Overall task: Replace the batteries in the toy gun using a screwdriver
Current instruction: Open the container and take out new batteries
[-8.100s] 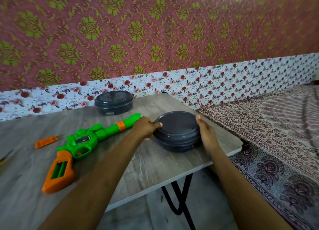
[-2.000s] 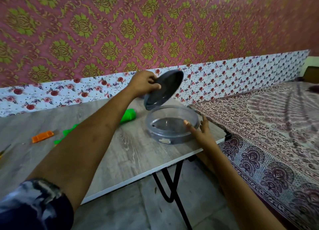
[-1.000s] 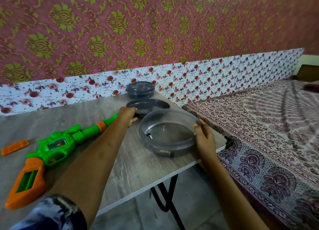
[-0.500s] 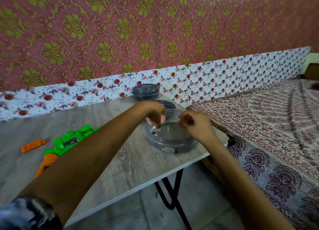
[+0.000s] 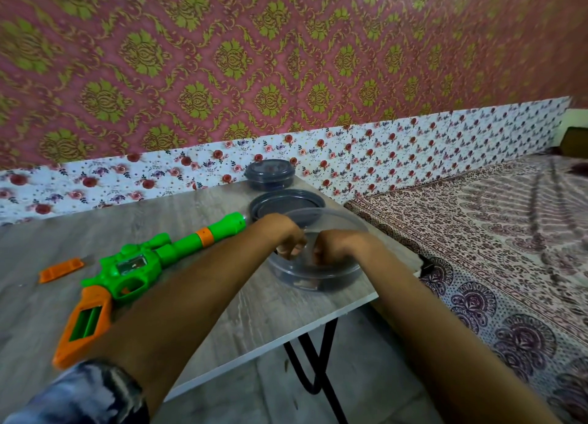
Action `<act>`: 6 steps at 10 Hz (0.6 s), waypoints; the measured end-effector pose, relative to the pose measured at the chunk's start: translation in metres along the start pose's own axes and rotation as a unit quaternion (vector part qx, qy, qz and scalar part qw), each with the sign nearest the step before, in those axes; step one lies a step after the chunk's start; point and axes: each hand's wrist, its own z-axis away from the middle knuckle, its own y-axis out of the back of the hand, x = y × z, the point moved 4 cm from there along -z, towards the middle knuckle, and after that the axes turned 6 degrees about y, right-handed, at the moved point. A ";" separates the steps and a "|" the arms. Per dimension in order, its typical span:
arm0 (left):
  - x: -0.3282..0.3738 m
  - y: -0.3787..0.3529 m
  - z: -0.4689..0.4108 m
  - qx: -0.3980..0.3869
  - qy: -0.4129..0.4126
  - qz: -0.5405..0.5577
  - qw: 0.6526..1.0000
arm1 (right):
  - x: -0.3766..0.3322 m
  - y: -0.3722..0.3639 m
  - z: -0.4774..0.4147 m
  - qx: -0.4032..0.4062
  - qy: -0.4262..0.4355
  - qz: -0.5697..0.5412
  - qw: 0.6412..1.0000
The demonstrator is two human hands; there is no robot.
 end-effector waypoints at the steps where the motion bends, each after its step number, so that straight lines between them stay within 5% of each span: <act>1: -0.002 -0.008 -0.007 0.002 -0.061 -0.241 0.968 | -0.001 -0.002 0.000 -0.001 0.018 0.000 1.000; 6: -0.010 0.007 0.014 0.088 -0.128 -0.081 0.984 | -0.009 -0.003 0.002 0.029 0.044 -0.030 0.998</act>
